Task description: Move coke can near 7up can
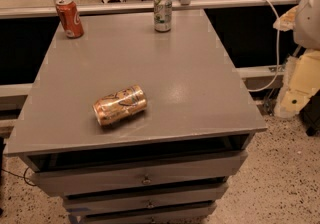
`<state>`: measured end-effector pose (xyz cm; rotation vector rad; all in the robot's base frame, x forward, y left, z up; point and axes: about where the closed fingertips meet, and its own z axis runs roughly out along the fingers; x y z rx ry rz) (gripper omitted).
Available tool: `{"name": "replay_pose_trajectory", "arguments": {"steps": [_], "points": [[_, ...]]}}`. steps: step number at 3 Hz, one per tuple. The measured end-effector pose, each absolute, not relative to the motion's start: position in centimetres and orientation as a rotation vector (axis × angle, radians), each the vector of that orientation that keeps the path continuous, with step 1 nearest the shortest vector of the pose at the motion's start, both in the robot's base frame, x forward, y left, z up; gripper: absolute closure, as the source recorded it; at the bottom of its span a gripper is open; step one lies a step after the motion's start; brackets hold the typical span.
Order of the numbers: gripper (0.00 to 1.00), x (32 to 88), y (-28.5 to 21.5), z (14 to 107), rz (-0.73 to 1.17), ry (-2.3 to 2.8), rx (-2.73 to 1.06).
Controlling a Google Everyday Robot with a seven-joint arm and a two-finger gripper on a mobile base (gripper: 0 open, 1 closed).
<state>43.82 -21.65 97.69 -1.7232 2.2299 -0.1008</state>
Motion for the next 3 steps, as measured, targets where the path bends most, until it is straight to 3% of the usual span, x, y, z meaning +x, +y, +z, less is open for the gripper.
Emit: {"name": "replay_pose_trajectory", "arguments": {"steps": [2, 3], "points": [[0.0, 44.7, -20.2, 97.7, -0.089, 2.201, -1.717], [0.0, 47.3, -15.2, 98.2, -0.03, 2.102, -1.72]]}}
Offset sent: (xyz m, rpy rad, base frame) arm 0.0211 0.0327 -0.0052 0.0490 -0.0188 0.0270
